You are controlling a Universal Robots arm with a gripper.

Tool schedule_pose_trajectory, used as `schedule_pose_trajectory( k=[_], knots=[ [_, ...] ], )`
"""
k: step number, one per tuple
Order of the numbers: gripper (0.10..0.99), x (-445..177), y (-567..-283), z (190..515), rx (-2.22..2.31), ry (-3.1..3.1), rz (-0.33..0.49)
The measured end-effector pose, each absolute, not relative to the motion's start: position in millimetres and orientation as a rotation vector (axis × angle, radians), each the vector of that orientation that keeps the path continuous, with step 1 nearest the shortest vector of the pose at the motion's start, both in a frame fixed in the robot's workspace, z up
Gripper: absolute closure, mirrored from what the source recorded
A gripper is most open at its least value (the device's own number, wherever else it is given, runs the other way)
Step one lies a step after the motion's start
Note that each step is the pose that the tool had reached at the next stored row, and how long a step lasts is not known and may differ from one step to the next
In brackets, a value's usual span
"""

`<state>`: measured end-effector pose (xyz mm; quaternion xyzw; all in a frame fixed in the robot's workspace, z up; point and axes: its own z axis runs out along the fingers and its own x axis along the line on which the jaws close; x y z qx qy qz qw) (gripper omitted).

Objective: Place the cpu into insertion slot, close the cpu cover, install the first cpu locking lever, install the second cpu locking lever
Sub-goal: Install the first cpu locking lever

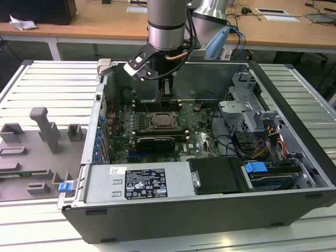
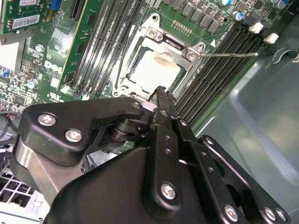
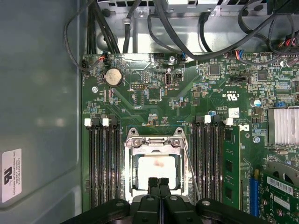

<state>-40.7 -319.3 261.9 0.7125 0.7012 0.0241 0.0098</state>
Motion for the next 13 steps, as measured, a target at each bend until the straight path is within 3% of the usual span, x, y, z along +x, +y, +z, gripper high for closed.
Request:
schedule_pose_trajectory(
  k=[13],
  knots=[
    [0.98, -40.8, -319.3, 262.0, 1.928, 2.462, 0.079]
  ],
)
